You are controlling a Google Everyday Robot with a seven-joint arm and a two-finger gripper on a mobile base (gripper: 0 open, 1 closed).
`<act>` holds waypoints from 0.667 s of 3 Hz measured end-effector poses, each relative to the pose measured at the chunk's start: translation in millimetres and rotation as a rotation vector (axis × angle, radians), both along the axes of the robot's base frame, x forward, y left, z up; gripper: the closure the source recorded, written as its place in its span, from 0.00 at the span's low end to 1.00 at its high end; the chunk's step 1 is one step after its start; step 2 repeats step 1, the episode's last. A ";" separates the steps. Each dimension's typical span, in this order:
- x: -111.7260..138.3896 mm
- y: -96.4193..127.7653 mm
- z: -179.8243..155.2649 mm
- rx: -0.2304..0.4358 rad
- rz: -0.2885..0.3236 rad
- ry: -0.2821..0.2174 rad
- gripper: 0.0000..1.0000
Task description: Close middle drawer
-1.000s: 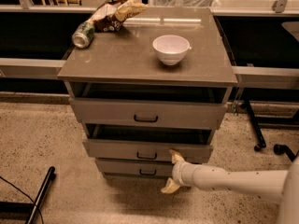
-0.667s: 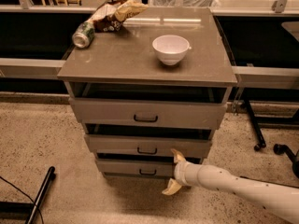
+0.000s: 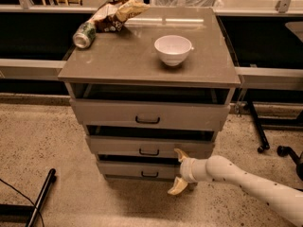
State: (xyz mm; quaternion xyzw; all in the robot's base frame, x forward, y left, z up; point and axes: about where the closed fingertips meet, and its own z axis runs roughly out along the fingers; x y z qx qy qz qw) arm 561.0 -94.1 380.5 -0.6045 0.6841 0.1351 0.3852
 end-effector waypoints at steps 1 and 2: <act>1.1 -1.0 0.3 0.005 0.011 0.011 0.00; 1.1 -1.0 0.3 0.005 0.011 0.011 0.00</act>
Offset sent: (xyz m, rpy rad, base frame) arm 0.0000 0.0000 0.0000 0.0000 0.0000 0.0000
